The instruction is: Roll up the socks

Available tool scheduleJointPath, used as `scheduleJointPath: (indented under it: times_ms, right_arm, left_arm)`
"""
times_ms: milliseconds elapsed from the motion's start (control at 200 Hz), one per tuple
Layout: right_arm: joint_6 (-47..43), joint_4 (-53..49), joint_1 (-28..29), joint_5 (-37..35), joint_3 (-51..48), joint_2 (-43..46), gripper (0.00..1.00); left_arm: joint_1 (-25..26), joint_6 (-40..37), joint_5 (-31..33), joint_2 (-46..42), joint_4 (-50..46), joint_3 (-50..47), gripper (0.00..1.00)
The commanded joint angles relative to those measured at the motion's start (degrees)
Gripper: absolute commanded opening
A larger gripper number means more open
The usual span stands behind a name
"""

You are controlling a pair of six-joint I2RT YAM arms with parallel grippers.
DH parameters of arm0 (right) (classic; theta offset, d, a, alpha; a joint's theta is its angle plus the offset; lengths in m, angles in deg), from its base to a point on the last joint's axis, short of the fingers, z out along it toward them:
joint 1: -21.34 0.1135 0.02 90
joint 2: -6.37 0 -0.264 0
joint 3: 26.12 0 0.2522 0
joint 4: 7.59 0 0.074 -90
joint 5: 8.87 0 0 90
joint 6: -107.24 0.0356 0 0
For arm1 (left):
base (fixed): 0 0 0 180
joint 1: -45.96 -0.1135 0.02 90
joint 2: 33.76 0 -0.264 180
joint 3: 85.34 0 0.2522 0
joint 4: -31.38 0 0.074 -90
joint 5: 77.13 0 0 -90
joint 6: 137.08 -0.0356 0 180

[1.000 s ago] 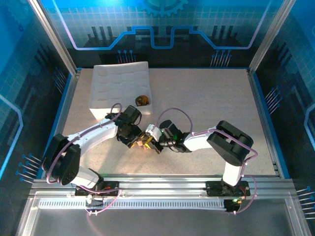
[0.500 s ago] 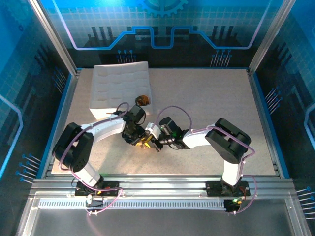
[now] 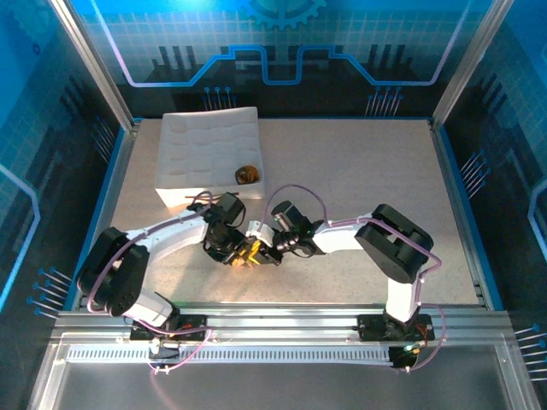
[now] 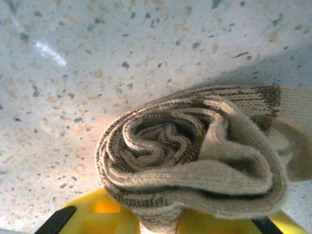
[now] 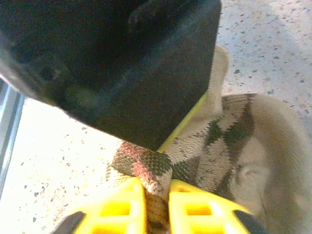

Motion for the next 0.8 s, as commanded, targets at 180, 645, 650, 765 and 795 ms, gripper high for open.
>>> scheduleJointPath:
  times_ms: [180, 645, 650, 765, 795]
  right_arm:
    - [-3.20, 8.93, 6.81, -18.40, -11.98, 13.32, 0.50]
    - [-6.12, 7.33, 13.67, -29.32, -5.47, 5.28, 0.51]
    - [-6.14, 7.30, 13.69, -29.43, -5.31, 5.07, 0.51]
    - [-6.34, 5.96, 13.72, -31.54, -3.58, 2.08, 0.48]
    - [-6.56, 4.85, 13.70, -32.17, -2.86, 1.26, 0.47]
  left_arm:
    - [0.94, 2.70, 2.47, 13.80, -15.11, 5.70, 0.12]
    - [-0.73, -0.26, 2.07, 19.78, -14.37, 10.98, 0.11]
    - [-0.77, -0.26, 2.06, 19.78, -14.35, 11.05, 0.11]
    - [-1.13, -1.12, 1.70, 19.88, -13.83, 11.63, 0.10]
    - [-1.12, -1.41, 1.57, 19.73, -13.57, 11.69, 0.10]
